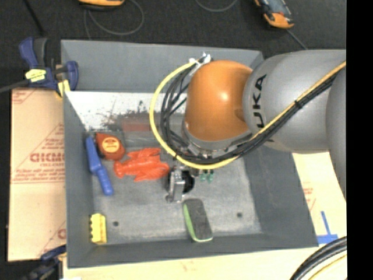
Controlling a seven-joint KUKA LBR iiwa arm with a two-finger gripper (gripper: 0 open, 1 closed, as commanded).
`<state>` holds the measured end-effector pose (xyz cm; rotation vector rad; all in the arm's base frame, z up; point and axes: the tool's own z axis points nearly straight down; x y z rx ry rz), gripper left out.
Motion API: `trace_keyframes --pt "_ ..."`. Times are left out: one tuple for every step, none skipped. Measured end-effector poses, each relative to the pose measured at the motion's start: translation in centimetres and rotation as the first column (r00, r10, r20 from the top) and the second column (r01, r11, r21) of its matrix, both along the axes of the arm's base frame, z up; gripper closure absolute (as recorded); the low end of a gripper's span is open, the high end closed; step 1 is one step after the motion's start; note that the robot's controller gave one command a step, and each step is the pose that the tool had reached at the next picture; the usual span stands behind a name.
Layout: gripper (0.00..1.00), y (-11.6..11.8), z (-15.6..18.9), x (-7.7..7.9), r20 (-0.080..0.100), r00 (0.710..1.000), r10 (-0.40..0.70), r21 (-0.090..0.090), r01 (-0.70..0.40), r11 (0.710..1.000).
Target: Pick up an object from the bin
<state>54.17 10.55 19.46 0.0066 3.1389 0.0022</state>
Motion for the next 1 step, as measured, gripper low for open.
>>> trace_keyframes --pt "0.00 0.00 0.00 0.00 0.000 1.000 -0.001 0.000 0.001 1.000"
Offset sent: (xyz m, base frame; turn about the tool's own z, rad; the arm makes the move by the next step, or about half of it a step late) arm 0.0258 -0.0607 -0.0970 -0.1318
